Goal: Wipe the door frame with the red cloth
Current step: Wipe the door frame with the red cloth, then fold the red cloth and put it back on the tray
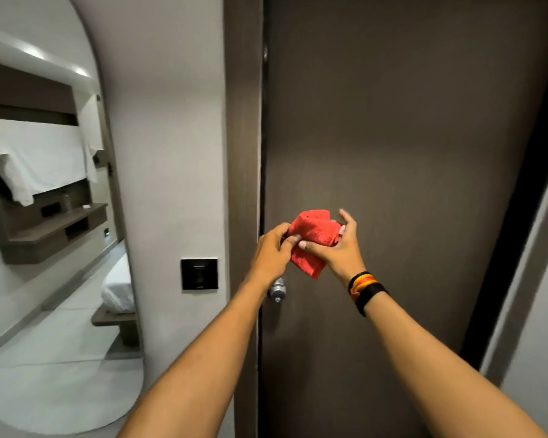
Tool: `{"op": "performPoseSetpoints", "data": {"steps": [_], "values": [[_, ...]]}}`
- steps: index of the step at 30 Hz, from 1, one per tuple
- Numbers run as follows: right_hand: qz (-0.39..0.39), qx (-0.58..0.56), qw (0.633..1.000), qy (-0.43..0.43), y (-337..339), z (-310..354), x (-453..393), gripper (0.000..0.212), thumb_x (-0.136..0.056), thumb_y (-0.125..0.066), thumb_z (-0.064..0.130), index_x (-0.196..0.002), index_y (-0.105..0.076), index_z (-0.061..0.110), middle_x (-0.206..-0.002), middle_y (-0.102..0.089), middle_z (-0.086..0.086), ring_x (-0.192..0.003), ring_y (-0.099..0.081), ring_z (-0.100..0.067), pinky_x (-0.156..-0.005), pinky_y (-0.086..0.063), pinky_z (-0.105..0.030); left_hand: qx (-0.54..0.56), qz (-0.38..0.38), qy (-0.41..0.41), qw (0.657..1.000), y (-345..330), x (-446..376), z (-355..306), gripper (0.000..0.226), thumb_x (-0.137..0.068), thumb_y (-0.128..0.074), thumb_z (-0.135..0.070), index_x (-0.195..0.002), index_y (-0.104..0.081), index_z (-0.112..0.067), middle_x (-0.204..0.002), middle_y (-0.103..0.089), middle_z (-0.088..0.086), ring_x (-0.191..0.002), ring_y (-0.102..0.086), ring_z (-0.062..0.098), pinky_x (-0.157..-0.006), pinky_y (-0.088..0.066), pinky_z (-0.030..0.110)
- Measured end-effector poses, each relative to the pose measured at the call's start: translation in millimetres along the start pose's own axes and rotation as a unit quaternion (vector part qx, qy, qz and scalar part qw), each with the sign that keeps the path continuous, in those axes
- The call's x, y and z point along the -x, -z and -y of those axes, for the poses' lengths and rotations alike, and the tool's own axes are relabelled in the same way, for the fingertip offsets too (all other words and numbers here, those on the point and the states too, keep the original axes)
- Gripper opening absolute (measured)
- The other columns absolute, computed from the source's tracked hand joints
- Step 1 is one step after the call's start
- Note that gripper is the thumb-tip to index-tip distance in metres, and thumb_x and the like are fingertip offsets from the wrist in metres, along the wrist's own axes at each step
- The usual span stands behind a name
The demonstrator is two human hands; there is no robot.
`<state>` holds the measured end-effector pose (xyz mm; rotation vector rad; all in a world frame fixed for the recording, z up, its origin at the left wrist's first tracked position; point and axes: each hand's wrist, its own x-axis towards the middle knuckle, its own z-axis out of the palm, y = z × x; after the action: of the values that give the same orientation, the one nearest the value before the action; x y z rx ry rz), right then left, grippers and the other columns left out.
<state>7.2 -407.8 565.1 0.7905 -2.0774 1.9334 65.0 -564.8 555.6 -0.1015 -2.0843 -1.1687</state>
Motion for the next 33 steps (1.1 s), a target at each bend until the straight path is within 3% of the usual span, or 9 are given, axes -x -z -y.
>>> {"op": "performPoseSetpoints", "data": {"steps": [2,4,7,13,18,22,28,33], "values": [[0.002,-0.018,0.999,-0.031,45.9,-4.7,1.0,0.091,-0.065,-0.090,0.004,-0.141,-0.041,0.011,-0.117,-0.061,-0.004,-0.093,-0.062,-0.006,-0.083,-0.054,-0.013,0.020,0.015,-0.003,1.000,-35.7,-3.8,-10.3,0.012,-0.096,-0.059,-0.021,-0.093,-0.068,-0.016,-0.079,-0.071,0.001,-0.072,-0.057,0.008,-0.073,-0.054,0.041],[-0.013,-0.003,0.999,-0.046,85.8,-14.6,6.9,0.073,-0.067,-0.089,0.004,-0.130,-0.053,0.009,-0.104,-0.066,-0.001,-0.084,-0.063,-0.007,-0.075,-0.055,-0.014,0.028,0.033,0.002,0.999,-71.2,-4.2,-16.3,0.011,-0.097,-0.060,-0.017,-0.090,-0.068,-0.013,-0.074,-0.066,-0.003,-0.069,-0.053,0.008,-0.069,-0.050,0.037],[-0.069,-0.006,0.994,-0.087,148.7,-38.0,22.7,0.067,-0.066,-0.090,0.006,-0.124,-0.057,0.011,-0.115,-0.070,-0.015,-0.089,-0.067,-0.015,-0.085,-0.058,-0.034,0.040,0.075,0.013,0.996,-136.2,2.9,-27.5,0.012,-0.098,-0.061,-0.012,-0.088,-0.067,-0.008,-0.073,-0.062,-0.003,-0.067,-0.049,0.008,-0.066,-0.045,0.033],[-0.174,-0.009,0.971,-0.162,257.7,-90.3,71.5,0.066,-0.062,-0.091,0.004,-0.122,-0.062,0.008,-0.117,-0.071,-0.015,-0.099,-0.070,-0.022,-0.094,-0.058,-0.042,0.054,0.164,0.053,0.984,-268.9,39.9,-40.6,0.015,-0.098,-0.061,-0.019,-0.087,-0.066,-0.010,-0.072,-0.065,0.006,-0.066,-0.049,0.013,-0.068,-0.052,0.043],[-0.259,-0.009,0.935,-0.244,351.1,-161.0,144.6,0.055,-0.069,-0.087,0.007,-0.120,-0.066,0.009,-0.114,-0.073,-0.017,-0.104,-0.071,-0.033,-0.093,-0.059,-0.048,0.055,0.254,0.123,0.958,-392.5,112.5,-38.5,0.016,-0.094,-0.064,-0.028,-0.087,-0.068,-0.015,-0.078,-0.074,0.008,-0.067,-0.059,0.016,-0.072,-0.055,0.041],[-0.310,0.000,0.896,-0.318,406.9,-223.8,218.8,0.046,-0.078,-0.078,0.000,-0.121,-0.064,0.007,-0.116,-0.071,-0.016,-0.098,-0.068,-0.026,-0.094,-0.058,-0.046,0.051,0.315,0.181,0.930,-474.8,190.3,-33.1,0.011,-0.094,-0.068,-0.023,-0.085,-0.070,-0.018,-0.075,-0.071,0.001,-0.069,-0.060,0.018,-0.071,-0.052,0.035],[-0.411,0.030,0.805,-0.427,446.4,-319.8,340.8,0.043,-0.071,-0.084,-0.001,-0.102,-0.058,0.014,-0.103,-0.069,-0.012,-0.089,-0.066,-0.025,-0.085,-0.055,-0.034,0.020,0.399,0.266,0.877,-564.3,332.0,0.4,0.016,-0.096,-0.065,-0.030,-0.094,-0.072,-0.017,-0.089,-0.077,0.009,-0.083,-0.072,0.030,-0.080,-0.060,0.043],[-0.399,0.094,0.735,-0.539,454.1,-397.0,430.7,0.035,-0.072,-0.083,0.004,-0.096,-0.058,0.009,-0.088,-0.063,-0.007,-0.080,-0.059,-0.024,-0.076,-0.048,-0.031,-0.025,0.443,0.322,0.836,-606.1,442.3,35.3,0.020,-0.100,-0.059,-0.026,-0.114,-0.071,-0.018,-0.109,-0.077,0.011,-0.099,-0.071,0.033,-0.089,-0.059,0.043]]}}
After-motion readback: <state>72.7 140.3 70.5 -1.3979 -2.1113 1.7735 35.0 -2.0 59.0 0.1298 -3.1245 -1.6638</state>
